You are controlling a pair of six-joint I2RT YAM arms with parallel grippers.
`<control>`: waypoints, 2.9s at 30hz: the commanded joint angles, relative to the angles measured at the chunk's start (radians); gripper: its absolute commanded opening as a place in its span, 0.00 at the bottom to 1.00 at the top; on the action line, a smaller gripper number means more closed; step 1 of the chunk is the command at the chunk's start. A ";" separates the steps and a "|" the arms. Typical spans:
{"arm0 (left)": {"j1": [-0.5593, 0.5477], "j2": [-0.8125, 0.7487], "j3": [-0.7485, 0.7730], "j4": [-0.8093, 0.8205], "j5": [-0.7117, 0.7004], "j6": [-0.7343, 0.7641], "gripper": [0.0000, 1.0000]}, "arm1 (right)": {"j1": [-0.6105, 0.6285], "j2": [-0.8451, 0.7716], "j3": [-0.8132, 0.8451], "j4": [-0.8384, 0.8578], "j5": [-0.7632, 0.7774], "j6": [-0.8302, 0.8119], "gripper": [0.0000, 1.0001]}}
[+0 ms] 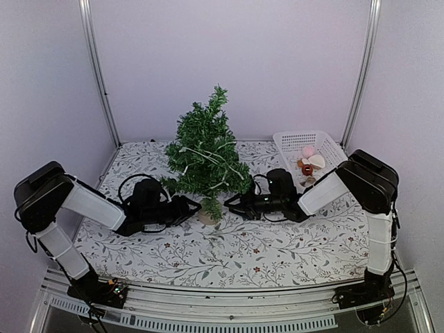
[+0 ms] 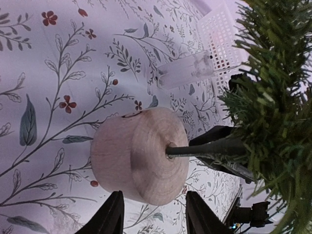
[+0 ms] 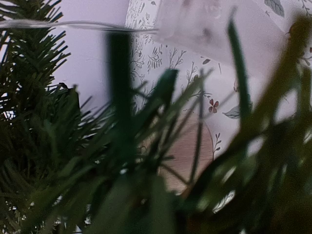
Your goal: Decorate the small christmas tree
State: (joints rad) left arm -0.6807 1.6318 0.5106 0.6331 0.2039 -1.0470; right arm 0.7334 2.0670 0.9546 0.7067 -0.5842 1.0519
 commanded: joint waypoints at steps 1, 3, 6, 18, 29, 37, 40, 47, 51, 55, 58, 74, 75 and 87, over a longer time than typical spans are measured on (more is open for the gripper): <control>0.019 0.052 0.037 0.065 0.069 0.017 0.42 | 0.010 0.062 0.042 0.033 -0.027 0.033 0.39; 0.022 0.076 0.048 0.068 0.083 0.017 0.39 | 0.009 0.083 0.055 0.038 -0.030 0.039 0.37; 0.028 0.107 0.061 0.079 0.098 0.015 0.34 | 0.010 0.113 0.086 0.039 -0.037 0.044 0.34; 0.073 0.225 0.168 0.104 0.144 0.028 0.24 | -0.022 0.165 0.160 0.011 -0.008 0.042 0.22; 0.112 0.328 0.294 0.107 0.200 0.041 0.24 | -0.075 0.173 0.256 -0.103 0.047 -0.033 0.23; 0.137 0.271 0.272 0.065 0.166 0.036 0.35 | -0.080 0.047 0.208 -0.197 0.171 -0.067 0.26; 0.146 0.243 0.246 0.042 0.135 0.029 0.37 | -0.084 -0.004 0.166 -0.232 0.234 -0.064 0.27; 0.162 0.127 0.176 -0.047 0.049 0.030 0.43 | -0.113 -0.193 0.090 -0.388 0.340 -0.086 0.28; 0.179 0.027 0.136 -0.120 -0.002 0.055 0.48 | -0.161 -0.319 0.076 -0.476 0.337 -0.136 0.31; 0.207 -0.072 0.119 -0.199 -0.043 0.091 0.52 | -0.261 -0.425 0.128 -0.599 0.303 -0.219 0.36; 0.234 -0.130 0.129 -0.255 -0.053 0.130 0.54 | -0.352 -0.450 0.204 -0.719 0.275 -0.311 0.39; 0.331 -0.225 0.294 -0.417 -0.049 0.351 0.63 | -0.620 -0.044 0.806 -1.398 0.423 -0.987 0.64; 0.332 -0.232 0.301 -0.429 -0.056 0.368 0.64 | -0.619 -0.008 0.842 -1.430 0.422 -1.044 0.66; 0.333 -0.315 0.300 -0.445 -0.063 0.374 0.66 | -0.595 0.089 0.911 -1.537 0.518 -1.209 0.77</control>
State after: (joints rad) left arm -0.3576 1.3499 0.8028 0.2039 0.1379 -0.6975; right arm 0.1123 2.1414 1.8275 -0.7738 -0.1383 -0.0776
